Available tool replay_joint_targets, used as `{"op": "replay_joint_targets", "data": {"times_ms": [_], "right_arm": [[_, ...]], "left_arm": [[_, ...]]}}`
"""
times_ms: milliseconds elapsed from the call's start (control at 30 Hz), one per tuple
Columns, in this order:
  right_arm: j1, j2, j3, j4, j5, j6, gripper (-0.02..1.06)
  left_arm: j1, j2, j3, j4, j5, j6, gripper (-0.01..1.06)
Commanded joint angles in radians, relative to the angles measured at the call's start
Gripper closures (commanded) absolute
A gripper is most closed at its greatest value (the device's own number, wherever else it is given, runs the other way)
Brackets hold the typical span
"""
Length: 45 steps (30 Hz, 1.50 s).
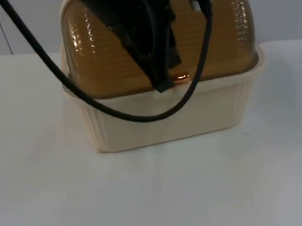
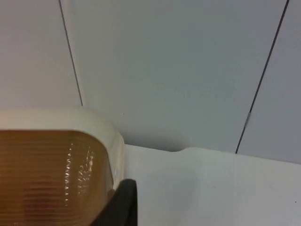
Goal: Open the box lid with the left hand, place the block into the box with the right hand, then close the box lid with the left hand.
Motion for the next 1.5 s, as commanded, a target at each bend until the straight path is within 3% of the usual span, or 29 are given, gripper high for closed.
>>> {"op": "replay_joint_targets", "data": {"times_ms": [0,267,367,533,633,767,1000,1100,1233,1467], "right_arm": [[-0.004,-0.01,0.004,0.007,0.002,0.0,0.0],[-0.004,-0.01,0.004,0.007,0.0,0.0,0.0],[-0.004,-0.01,0.004,0.007,-0.004,0.0,0.0],[-0.004,-0.01,0.004,0.007,-0.004,0.0,0.0],[-0.004,-0.01,0.004,0.007,-0.004,0.0,0.0],[-0.004,-0.01,0.004,0.007,-0.004,0.0,0.0],[-0.004,-0.01,0.004,0.024,-0.004,0.0,0.0],[-0.004,-0.01,0.008,0.026,-0.011,-0.002,0.0],[-0.004,-0.008,0.028,0.026,-0.023,-0.002,0.0],[-0.004,-0.008,0.035,0.03,-0.028,-0.002,0.0]], "left_arm": [[-0.03,-0.052,0.054,0.0,-0.085,-0.038,1.05],[-0.101,-0.189,0.083,0.0,-0.13,-0.175,1.05],[-0.094,-0.271,0.083,0.0,-0.194,-0.325,1.05],[-0.035,-0.366,0.083,0.004,-0.276,-0.452,1.05],[0.051,-0.435,0.083,0.004,-0.345,-0.526,1.05],[0.173,-0.482,0.083,-0.024,-0.369,-0.574,1.05],[0.465,-0.511,0.083,-0.032,-0.369,-0.76,1.05],[0.576,-0.511,0.083,-0.032,-0.303,-0.762,1.05],[0.648,-0.511,0.083,-0.015,-0.235,-0.762,1.05],[0.729,-0.509,0.083,0.014,-0.204,-0.762,1.05]]}}
